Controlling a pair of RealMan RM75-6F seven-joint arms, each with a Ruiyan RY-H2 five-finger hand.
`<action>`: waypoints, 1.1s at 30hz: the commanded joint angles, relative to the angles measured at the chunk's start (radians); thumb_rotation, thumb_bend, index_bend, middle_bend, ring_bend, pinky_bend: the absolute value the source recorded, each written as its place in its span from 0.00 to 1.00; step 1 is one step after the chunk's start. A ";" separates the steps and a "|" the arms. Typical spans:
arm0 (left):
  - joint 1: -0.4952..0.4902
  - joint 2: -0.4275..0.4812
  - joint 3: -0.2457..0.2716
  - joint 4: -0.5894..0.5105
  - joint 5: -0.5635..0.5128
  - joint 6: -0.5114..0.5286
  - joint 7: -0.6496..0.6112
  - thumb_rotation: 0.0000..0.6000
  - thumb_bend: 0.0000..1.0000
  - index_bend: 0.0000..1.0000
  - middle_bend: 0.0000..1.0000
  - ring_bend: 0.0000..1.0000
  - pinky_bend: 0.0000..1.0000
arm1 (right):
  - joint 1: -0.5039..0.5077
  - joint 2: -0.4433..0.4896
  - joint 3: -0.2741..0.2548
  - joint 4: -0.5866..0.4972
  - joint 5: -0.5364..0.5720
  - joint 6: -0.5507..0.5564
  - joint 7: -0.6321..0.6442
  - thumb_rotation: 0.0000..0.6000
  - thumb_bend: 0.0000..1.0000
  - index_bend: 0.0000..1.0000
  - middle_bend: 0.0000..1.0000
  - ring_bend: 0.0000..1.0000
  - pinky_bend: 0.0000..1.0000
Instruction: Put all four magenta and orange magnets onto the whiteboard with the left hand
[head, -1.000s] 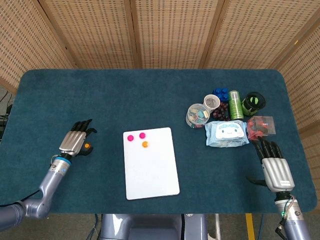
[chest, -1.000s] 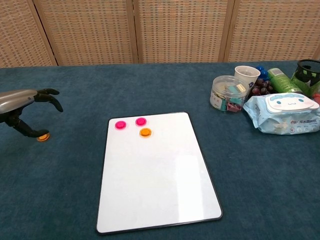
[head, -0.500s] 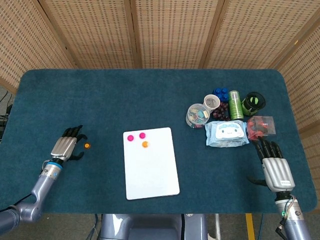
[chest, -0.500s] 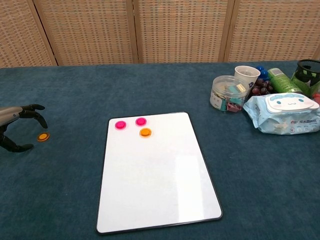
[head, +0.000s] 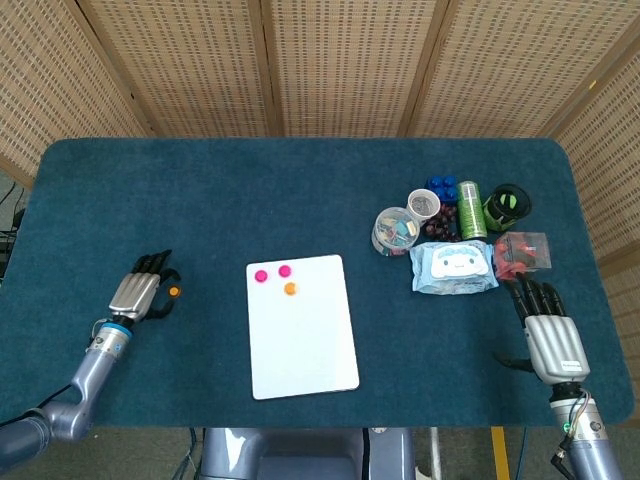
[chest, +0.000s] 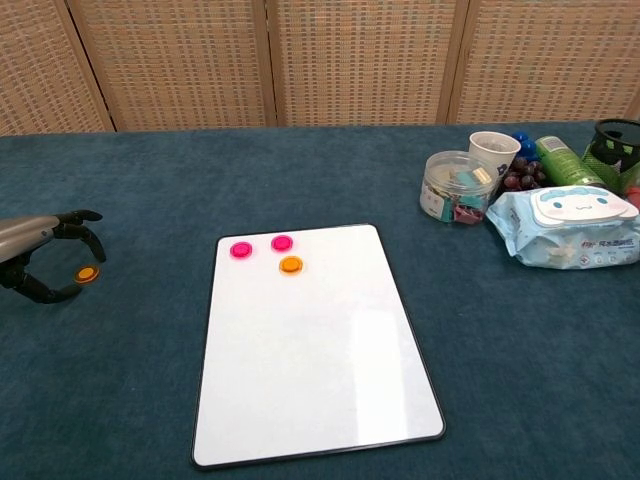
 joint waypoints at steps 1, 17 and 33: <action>0.002 -0.003 -0.005 0.002 -0.004 -0.006 0.008 1.00 0.36 0.36 0.00 0.00 0.00 | 0.000 0.000 0.000 0.000 0.000 0.000 0.000 1.00 0.14 0.00 0.00 0.00 0.00; 0.023 0.005 -0.026 -0.025 0.003 0.011 0.033 1.00 0.36 0.67 0.00 0.00 0.00 | 0.000 0.000 0.001 -0.002 0.002 0.000 0.001 1.00 0.14 0.00 0.00 0.00 0.00; 0.017 0.050 -0.064 -0.105 0.020 0.043 0.046 1.00 0.36 0.68 0.00 0.00 0.00 | 0.001 0.001 0.001 -0.003 0.004 -0.002 0.001 1.00 0.14 0.00 0.00 0.00 0.00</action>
